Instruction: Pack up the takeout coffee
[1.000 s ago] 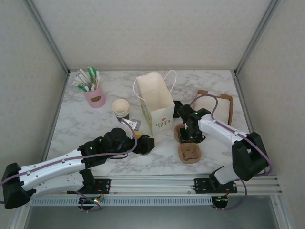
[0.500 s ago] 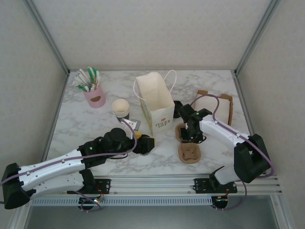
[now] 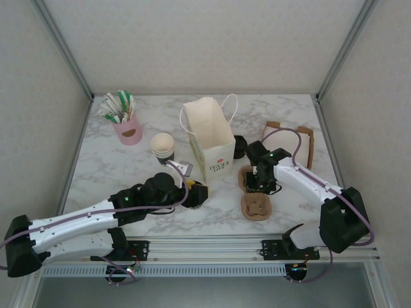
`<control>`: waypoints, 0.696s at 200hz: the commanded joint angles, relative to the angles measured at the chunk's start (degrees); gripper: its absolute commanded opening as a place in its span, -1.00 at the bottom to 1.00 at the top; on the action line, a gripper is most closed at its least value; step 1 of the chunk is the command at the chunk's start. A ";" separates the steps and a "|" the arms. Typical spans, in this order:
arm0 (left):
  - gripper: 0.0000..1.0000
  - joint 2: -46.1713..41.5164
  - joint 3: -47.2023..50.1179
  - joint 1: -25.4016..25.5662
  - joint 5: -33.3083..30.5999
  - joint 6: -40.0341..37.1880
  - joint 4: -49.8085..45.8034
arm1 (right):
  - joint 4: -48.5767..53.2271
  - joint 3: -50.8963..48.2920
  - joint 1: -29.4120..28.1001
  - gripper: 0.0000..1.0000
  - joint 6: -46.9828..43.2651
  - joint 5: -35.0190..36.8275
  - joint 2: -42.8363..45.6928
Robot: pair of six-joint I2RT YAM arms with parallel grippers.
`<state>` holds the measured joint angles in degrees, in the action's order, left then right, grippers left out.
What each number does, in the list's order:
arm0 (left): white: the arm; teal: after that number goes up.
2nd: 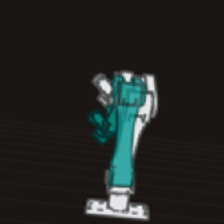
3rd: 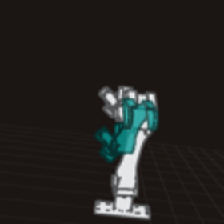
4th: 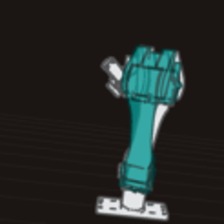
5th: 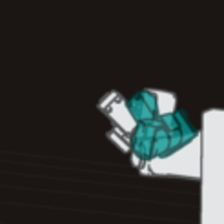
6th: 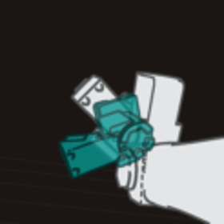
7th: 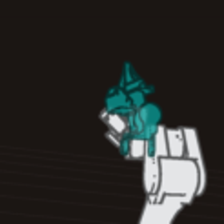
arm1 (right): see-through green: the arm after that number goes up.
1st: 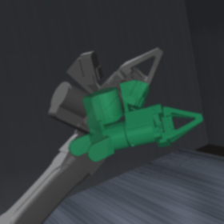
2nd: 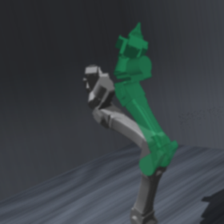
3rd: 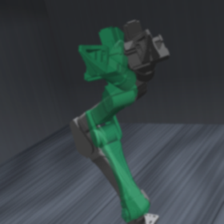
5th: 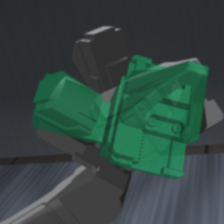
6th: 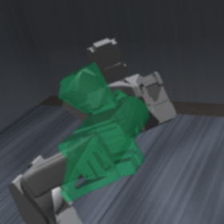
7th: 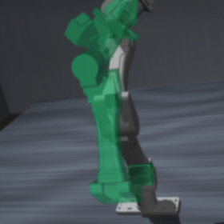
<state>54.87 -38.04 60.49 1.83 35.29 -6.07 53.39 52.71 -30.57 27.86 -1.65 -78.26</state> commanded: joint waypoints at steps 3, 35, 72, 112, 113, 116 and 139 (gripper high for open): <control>0.01 3.82 -4.35 3.41 -3.87 0.43 0.31 | -0.15 -2.03 2.17 -0.36 0.18 -3.39 2.13; -0.36 9.31 -7.44 7.17 -6.52 2.36 2.83 | -0.17 -2.91 3.66 -0.36 0.45 -4.58 4.13; -0.54 15.70 -10.27 8.24 -5.91 3.63 6.35 | -0.56 -3.81 5.43 -0.36 0.63 -6.08 6.08; -0.59 22.13 -12.23 8.68 -3.64 4.95 9.17 | -0.78 -4.01 6.88 -0.37 0.33 -7.31 7.52; -0.59 22.26 -12.19 8.68 -3.57 4.96 9.29 | -0.85 -4.01 6.86 -0.37 0.30 -7.31 7.56; -0.59 22.62 -12.15 8.64 -3.39 5.18 9.55 | -0.82 -4.02 6.99 -0.37 0.28 -7.46 7.64; -0.57 25.71 -12.55 8.68 -1.81 6.22 11.02 | -0.88 -4.05 7.44 -0.37 0.20 -7.67 8.12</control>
<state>78.08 -48.60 68.66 -1.91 39.51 1.93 52.47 49.32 -23.83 27.88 -7.81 -71.59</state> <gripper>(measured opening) 0.207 0.318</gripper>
